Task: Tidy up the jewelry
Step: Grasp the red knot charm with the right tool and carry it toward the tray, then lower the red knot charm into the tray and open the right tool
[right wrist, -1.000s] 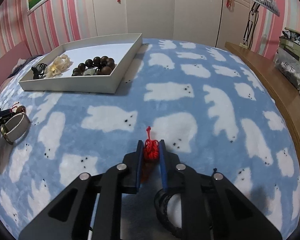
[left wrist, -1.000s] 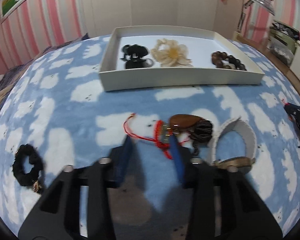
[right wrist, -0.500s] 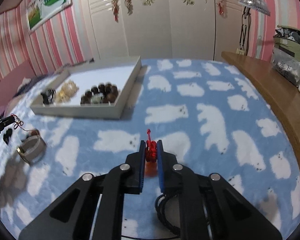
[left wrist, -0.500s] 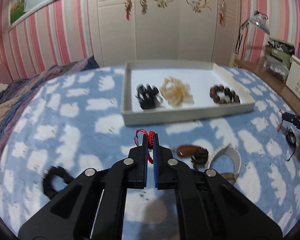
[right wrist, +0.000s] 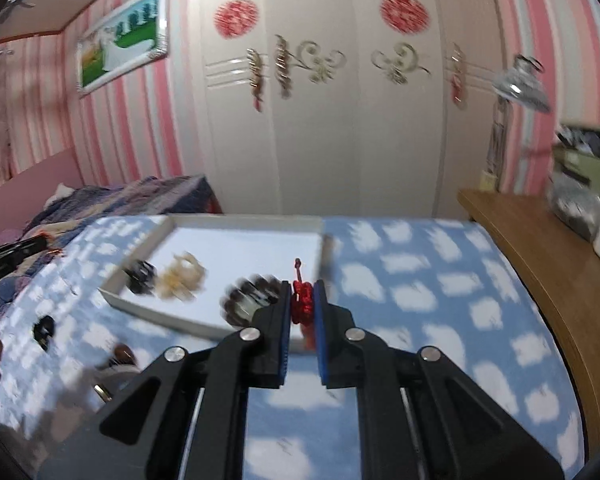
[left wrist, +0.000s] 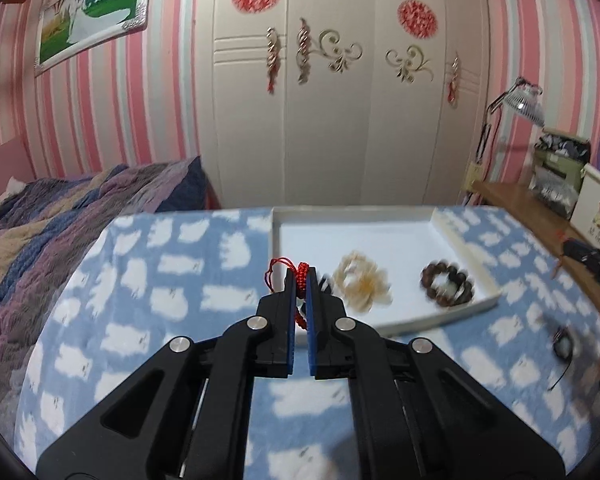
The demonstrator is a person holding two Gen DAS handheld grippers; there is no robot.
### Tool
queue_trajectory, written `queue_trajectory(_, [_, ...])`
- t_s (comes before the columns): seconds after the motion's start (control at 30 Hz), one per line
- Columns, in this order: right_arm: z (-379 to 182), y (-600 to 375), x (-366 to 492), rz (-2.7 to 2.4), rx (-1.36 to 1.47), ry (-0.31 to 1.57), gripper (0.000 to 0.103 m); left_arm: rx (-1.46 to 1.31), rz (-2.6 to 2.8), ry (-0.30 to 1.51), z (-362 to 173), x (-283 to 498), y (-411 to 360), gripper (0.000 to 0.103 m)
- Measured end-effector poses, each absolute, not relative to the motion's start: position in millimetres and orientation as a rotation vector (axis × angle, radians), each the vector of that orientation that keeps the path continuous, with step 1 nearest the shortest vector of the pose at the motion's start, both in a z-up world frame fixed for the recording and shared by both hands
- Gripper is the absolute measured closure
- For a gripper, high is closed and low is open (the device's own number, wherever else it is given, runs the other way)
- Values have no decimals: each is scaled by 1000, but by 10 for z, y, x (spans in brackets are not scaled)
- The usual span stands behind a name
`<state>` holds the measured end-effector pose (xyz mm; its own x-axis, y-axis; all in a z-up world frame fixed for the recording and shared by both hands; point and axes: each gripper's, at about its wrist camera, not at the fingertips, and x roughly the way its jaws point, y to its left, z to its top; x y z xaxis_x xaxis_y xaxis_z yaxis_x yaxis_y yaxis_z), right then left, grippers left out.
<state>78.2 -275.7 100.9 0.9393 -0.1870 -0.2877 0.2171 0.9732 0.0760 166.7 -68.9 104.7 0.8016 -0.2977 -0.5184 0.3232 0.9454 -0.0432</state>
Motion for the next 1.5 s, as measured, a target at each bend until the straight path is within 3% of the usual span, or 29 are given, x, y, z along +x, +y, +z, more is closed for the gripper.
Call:
queue_trajectory(0.3, [1303,-2325,1310,-124,75,267,92,53,-402,508,1239,1997,-1079,101])
queue_trajectory(0.53, [1091,-2322,1700,-93,102,316,92,30,-414,560,843,2330,-1268,101])
queue_trajectory(0.77, [515,-2186,2069,-37,92,428,92,28,-461,642,255,2599,-1407,101])
queue_trajectory(1.5, [193,-2190,2291,-35,127,483,92,77,-483,744,-247,2585,-1602,101])
